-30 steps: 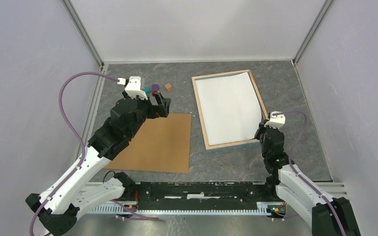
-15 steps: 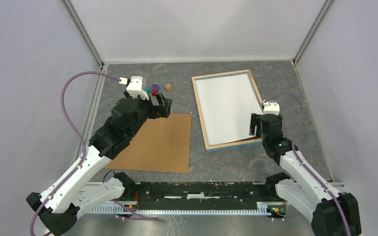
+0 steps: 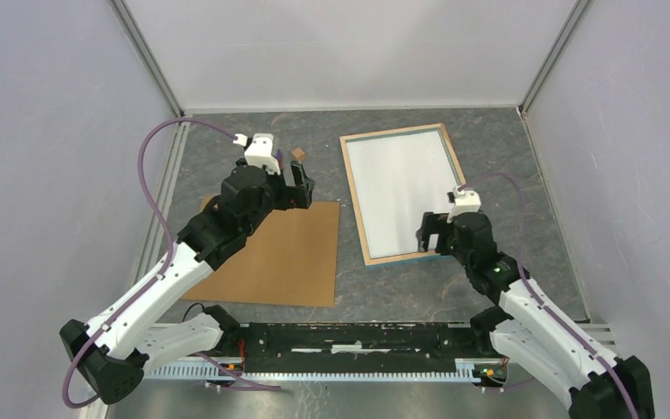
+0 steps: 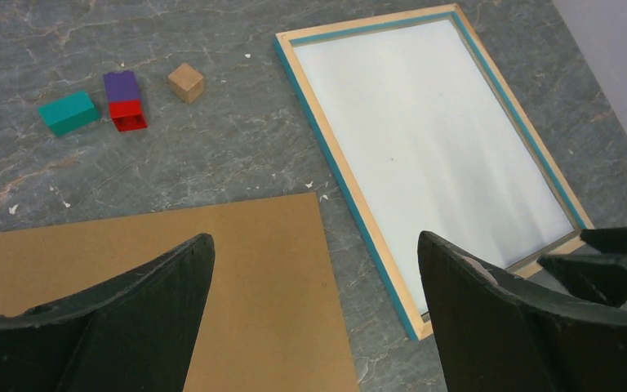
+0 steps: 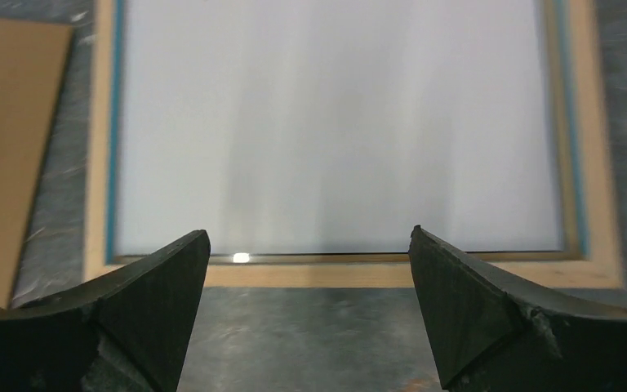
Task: Put the photo into the frame
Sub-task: Turn over the photo from the photo frame.
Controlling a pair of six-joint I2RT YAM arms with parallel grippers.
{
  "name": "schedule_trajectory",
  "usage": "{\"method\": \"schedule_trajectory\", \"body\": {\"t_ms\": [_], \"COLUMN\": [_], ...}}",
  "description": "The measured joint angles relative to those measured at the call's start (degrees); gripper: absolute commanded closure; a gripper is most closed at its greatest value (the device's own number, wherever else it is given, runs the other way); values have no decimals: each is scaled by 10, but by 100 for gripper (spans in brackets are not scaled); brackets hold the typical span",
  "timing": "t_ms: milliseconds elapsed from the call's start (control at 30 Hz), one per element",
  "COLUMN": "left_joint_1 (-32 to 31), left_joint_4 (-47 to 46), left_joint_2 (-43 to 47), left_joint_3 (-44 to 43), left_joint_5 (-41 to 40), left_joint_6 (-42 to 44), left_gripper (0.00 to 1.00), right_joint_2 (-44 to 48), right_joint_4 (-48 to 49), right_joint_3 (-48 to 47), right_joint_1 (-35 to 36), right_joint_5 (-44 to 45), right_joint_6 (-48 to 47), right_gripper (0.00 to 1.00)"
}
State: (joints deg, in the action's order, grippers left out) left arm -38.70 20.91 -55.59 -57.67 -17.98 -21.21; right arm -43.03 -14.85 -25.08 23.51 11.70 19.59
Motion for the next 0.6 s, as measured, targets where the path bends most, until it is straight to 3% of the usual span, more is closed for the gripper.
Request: {"method": "schedule_trajectory", "body": {"t_ms": [200, 433, 533, 600], "left_joint_1": [0, 8, 48, 111], "left_joint_4": [3, 66, 101, 116], "left_joint_2": [-42, -130, -141, -136], "left_joint_3": [-3, -66, -92, -95], "left_joint_5": [-17, -56, -39, -15], "left_joint_6": [2, 13, 8, -9], "left_gripper": [0, 0, 0, 0], "right_joint_2": [-84, -207, -252, -292], "right_joint_4": [75, 211, 272, 297], "right_joint_3": [11, 10, 1, -20], "right_joint_1": [137, 205, 224, 232], "right_joint_5": [-37, -96, -113, -118], "right_joint_6": [72, 149, 172, 183], "right_gripper": [2, 2, 2, 2]}}
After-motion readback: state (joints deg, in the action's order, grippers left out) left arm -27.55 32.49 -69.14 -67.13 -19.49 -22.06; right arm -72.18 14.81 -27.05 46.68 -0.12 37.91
